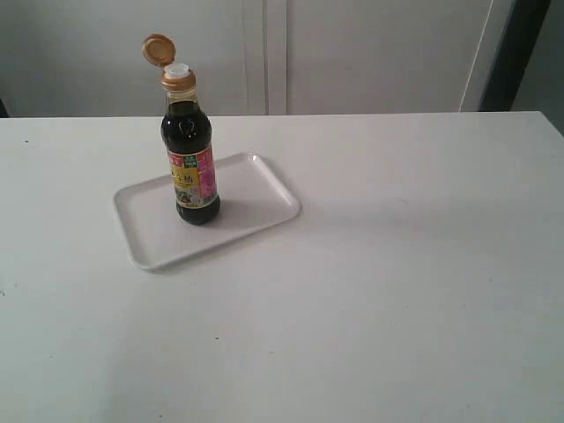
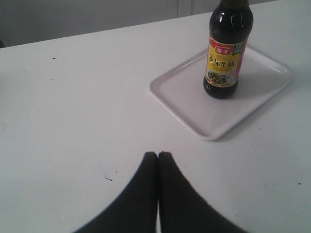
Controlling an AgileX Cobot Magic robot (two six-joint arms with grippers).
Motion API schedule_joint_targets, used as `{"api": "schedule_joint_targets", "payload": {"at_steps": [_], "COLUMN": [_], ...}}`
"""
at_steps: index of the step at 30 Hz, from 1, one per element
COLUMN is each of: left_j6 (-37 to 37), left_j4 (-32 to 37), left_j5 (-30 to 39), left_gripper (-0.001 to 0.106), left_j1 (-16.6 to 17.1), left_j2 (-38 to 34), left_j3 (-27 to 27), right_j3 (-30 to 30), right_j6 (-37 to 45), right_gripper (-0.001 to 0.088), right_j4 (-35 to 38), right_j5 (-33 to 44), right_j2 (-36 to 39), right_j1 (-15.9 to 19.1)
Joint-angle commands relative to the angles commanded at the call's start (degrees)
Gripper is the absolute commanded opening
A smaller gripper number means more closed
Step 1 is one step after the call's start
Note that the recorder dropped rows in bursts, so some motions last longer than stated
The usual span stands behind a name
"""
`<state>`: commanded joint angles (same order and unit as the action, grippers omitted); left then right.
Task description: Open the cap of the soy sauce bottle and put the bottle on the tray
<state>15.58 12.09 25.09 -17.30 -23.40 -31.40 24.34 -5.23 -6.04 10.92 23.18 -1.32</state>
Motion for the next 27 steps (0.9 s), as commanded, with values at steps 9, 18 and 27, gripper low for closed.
{"api": "schedule_joint_targets", "payload": {"at_steps": [9, 18, 27], "left_j6": [0.00, 0.00, 0.09], "left_j4": [-2.04, -2.65, -6.10], "left_j5": [2.09, 3.32, -3.47], "left_gripper": [0.000, 0.000, 0.000], "left_j1": [0.00, 0.00, 0.00], "left_j2": [8.87, 16.07, 18.57], "left_j3": [1.45, 1.81, 6.43], "right_j3": [-2.56, -5.25, -8.69], "right_j6": [0.47, 0.61, 0.45], "right_gripper": [0.0000, 0.0000, 0.0000], "right_j4": [0.00, 0.00, 0.00], "right_j5": [-0.90, -2.39, -9.30], "right_j2": [-8.46, -9.97, -9.97], "right_j1": [0.00, 0.00, 0.00]}}
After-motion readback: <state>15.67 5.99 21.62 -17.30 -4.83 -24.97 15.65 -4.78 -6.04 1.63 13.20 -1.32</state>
